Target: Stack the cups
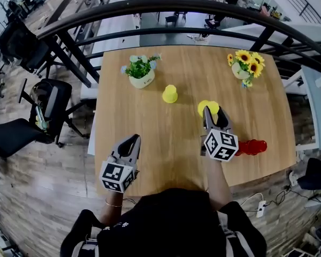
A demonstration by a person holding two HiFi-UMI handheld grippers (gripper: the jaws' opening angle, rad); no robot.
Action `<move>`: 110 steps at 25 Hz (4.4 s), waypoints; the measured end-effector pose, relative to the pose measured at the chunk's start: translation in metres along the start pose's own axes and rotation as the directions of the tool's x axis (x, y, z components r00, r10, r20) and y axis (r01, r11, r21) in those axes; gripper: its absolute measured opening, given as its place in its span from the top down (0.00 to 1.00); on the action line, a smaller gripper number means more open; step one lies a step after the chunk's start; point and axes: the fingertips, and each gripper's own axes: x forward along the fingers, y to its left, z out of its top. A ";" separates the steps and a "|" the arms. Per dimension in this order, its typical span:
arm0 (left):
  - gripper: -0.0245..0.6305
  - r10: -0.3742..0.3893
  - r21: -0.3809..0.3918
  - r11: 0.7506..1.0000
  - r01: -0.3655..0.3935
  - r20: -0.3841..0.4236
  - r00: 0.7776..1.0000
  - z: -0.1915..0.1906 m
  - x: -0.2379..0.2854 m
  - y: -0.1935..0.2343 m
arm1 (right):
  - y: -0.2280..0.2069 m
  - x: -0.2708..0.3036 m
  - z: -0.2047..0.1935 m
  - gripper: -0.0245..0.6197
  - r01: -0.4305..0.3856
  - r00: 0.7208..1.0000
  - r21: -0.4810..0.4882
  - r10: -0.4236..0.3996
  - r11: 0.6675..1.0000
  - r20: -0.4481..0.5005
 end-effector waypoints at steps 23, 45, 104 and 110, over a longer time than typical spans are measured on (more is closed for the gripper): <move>0.93 -0.281 0.048 0.958 0.282 -0.033 0.959 -0.001 0.064 -0.123 | -0.116 -0.160 -0.007 0.63 0.186 0.981 -0.074 -0.189 0.980 -0.033; 0.93 -0.296 0.057 0.953 0.299 -0.054 0.954 -0.001 0.072 -0.135 | -0.131 -0.169 -0.040 0.53 0.208 0.970 -0.093 -0.217 0.974 -0.107; 0.93 0.018 0.015 1.000 -0.016 -0.111 0.994 -0.023 0.015 -0.009 | 0.118 0.111 -0.051 0.63 -0.357 0.934 -0.252 0.337 0.900 -0.119; 0.93 -0.032 0.040 0.999 0.035 -0.074 0.997 -0.014 0.016 -0.038 | 0.106 0.048 -0.010 0.63 -0.374 0.926 -0.191 0.377 0.908 -0.019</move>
